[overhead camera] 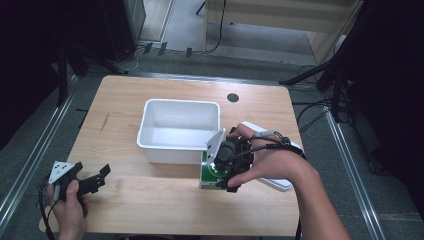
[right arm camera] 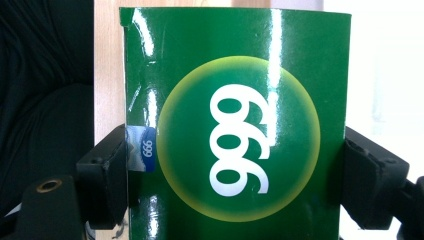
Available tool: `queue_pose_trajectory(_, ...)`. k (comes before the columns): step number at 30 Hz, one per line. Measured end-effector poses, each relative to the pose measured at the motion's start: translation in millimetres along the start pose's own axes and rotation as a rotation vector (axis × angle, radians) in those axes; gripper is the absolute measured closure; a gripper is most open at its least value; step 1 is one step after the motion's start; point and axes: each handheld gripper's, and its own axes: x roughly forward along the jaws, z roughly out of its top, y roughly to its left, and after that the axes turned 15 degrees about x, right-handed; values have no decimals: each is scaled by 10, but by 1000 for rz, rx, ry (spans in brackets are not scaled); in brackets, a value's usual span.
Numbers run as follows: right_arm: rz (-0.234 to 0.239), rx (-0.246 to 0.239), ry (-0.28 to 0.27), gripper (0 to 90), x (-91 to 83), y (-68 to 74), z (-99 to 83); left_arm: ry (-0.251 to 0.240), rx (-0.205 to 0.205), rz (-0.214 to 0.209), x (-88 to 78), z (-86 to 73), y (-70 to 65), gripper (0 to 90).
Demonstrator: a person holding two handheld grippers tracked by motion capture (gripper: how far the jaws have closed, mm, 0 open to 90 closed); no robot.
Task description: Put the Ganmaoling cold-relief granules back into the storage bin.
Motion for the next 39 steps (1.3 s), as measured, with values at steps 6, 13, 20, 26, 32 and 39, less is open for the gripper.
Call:
queue_pose_trajectory(6, -10, -9, -13, 161, -131, -68, 83, -6, 5, 6, -1, -1, -5, 0)
queue_pose_trajectory(13, -19, 2, -27, 161, -235, -165, 171, -8, 20, 4, -7, 0, -13, 0)
queue_pose_trajectory(20, -27, 10, -27, 161, -260, -256, 241, -12, 26, 18, -7, 2, -25, 0)
queue_pose_trajectory(26, -31, 11, -30, 161, -273, -341, 323, -15, 37, 37, -12, 4, -40, 0)
queue_pose_trajectory(32, -23, 24, -38, 162, -295, -431, 448, -16, 43, 45, -14, 4, -55, 0)
queue_pose_trajectory(39, -14, 24, -41, 162, -274, -516, 581, -17, 48, 46, -15, 2, -60, 0)
